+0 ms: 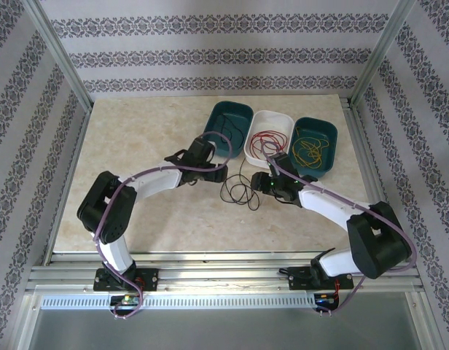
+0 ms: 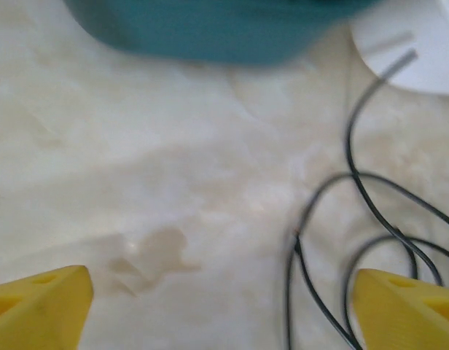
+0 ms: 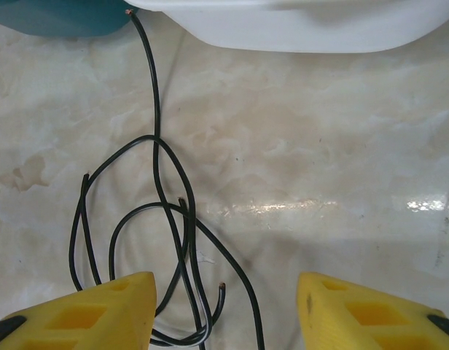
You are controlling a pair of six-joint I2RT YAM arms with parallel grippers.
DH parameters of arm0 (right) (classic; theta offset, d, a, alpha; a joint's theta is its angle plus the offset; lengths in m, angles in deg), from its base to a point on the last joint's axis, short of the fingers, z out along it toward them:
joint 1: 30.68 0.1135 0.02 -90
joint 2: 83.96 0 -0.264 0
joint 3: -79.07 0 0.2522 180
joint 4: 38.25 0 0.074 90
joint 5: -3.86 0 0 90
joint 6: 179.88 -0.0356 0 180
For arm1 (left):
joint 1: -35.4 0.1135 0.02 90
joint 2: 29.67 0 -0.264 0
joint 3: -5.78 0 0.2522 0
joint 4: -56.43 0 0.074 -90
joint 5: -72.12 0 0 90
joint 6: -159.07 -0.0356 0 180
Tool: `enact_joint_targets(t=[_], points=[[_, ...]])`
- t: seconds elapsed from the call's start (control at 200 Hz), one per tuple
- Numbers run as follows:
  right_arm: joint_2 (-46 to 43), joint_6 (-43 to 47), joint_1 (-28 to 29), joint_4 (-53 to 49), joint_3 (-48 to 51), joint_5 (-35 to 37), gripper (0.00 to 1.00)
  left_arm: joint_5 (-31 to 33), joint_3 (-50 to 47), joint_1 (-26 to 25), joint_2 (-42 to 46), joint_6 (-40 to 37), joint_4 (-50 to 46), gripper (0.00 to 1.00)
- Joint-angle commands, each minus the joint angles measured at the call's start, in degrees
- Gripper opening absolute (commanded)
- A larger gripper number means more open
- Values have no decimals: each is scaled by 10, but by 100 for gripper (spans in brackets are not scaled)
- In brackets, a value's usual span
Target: Untangle the cables
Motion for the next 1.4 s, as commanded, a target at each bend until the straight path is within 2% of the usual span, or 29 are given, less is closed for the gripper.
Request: enact_joint_targets(t=[0.0,0.175,0.405,0.605,0.779,1.024,1.394], points=[[12,4,8,6,-18,-6,55,-42,-10,-26,12,26,-16,84],[16,2,11,7,-19,-5,55,-59,-15,-48,-9,26,-19,65],[14,-1,11,9,-16,-3,56,-33,11,-49,-41,-3,-56,42],[17,-1,11,9,-17,-4,56,-25,63,-50,-81,-28,-120,39],[22,-2,9,10,-19,-5,56,-19,90,-49,-101,-41,-144,33],[26,0,7,10,-23,-9,56,-27,111,-49,-125,-44,-161,32],[20,-1,5,12,-15,-7,57,-7,152,-51,-160,-51,-230,20]])
